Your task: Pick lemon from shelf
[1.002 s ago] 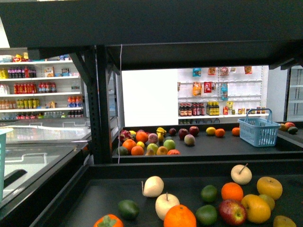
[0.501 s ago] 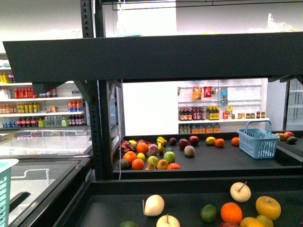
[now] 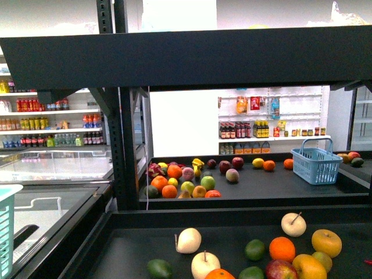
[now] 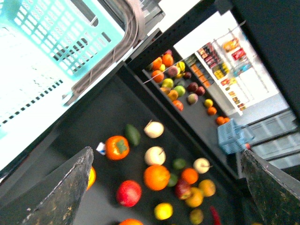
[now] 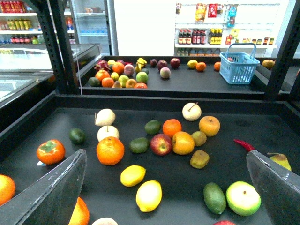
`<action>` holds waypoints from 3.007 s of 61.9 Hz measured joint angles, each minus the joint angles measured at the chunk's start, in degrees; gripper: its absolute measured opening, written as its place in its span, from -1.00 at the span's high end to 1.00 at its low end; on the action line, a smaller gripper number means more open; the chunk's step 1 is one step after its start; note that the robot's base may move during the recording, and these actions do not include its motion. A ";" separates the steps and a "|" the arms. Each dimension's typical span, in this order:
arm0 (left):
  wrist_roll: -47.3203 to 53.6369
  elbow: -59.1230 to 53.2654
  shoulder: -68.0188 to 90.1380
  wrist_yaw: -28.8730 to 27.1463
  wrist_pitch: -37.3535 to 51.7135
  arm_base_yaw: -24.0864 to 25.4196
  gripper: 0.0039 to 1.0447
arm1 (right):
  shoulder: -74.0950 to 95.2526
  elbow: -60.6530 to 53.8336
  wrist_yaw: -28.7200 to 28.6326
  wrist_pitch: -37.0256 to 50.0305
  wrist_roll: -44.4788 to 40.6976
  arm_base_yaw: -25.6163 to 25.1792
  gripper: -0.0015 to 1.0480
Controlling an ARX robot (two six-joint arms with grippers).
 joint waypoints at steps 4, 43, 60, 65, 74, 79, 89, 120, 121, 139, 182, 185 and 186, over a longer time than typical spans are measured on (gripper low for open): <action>-5.88 6.16 5.60 2.40 0.17 2.25 -0.86 | 0.00 0.00 -0.02 0.00 0.00 0.00 -0.95; -19.93 35.56 45.22 7.26 -0.33 9.73 -0.86 | 0.00 0.00 0.00 0.00 0.00 0.00 -0.95; -24.85 40.92 53.70 7.21 5.05 7.58 -0.86 | 0.00 0.00 -0.02 0.00 0.00 0.00 -0.95; -26.29 43.25 55.80 6.82 5.97 6.86 -0.86 | 0.00 0.00 0.00 0.00 0.00 0.00 -0.95; -27.28 46.25 59.21 5.95 6.01 5.95 -0.86 | 0.00 0.00 0.00 0.00 0.00 0.00 -0.95; -27.41 47.56 61.00 4.92 5.29 5.68 -0.86 | 0.00 0.00 0.00 0.00 0.00 0.00 -0.95; -27.50 49.11 63.49 3.54 4.81 5.01 -0.86 | 0.00 0.00 0.00 0.00 0.00 0.00 -0.95; -24.20 50.90 63.69 1.60 0.28 4.74 0.69 | 0.00 0.00 0.00 0.00 0.00 0.00 -0.95; -24.06 50.88 63.58 1.57 -0.02 4.74 0.70 | 0.00 0.00 0.00 0.00 0.00 0.00 -0.95; -12.55 46.86 55.54 1.70 -6.47 3.50 0.71 | 0.00 0.00 0.00 0.00 0.00 0.00 -0.95; 8.28 33.73 36.02 11.74 -12.76 -24.15 0.72 | 0.00 0.00 0.00 0.00 0.00 0.00 -0.95; 8.44 32.85 36.02 11.72 -11.89 -26.32 0.72 | 0.00 0.00 0.00 0.00 0.00 0.00 -0.95; 8.44 32.33 36.02 11.80 -11.10 -27.54 0.72 | 0.00 0.00 0.00 0.00 0.00 0.00 -0.95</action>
